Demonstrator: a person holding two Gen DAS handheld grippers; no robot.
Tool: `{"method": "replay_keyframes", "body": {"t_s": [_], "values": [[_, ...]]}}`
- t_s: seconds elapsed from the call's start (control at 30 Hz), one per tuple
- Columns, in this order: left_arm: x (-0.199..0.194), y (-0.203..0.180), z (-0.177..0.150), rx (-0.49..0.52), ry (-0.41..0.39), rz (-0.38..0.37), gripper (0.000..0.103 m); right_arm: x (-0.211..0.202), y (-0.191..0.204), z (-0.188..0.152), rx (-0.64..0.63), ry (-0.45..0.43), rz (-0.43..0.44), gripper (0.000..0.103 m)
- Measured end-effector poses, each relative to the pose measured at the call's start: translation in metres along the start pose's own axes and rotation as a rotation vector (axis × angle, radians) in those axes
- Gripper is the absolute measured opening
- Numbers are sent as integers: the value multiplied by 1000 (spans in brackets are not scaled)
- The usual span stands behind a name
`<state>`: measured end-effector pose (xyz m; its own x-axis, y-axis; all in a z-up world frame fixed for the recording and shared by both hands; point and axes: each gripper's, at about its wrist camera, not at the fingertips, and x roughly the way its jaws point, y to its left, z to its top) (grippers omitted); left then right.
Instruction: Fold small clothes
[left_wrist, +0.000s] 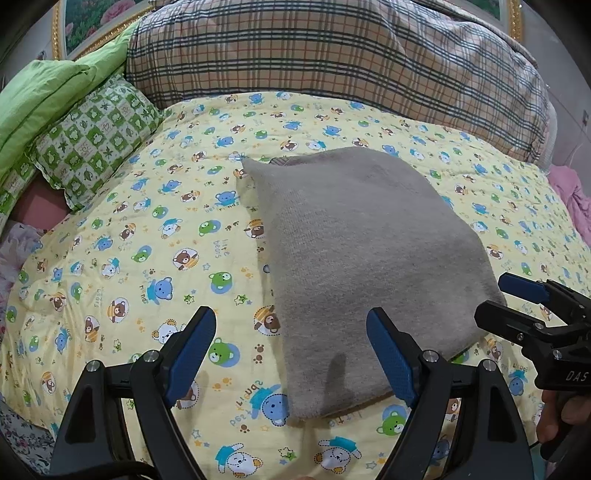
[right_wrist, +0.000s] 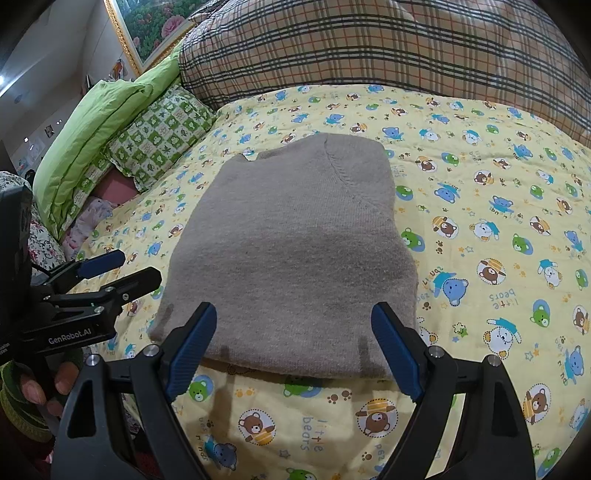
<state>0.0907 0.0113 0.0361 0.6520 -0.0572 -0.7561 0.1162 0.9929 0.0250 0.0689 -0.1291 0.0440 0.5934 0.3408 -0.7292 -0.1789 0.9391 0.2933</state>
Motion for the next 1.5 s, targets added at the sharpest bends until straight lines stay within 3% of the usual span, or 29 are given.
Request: {"method": "replay_keyframes", "body": {"t_s": [1.5], "values": [[-3,-2,2,-19,-5,11,84,5,3,4,11,3,14,86]]}}
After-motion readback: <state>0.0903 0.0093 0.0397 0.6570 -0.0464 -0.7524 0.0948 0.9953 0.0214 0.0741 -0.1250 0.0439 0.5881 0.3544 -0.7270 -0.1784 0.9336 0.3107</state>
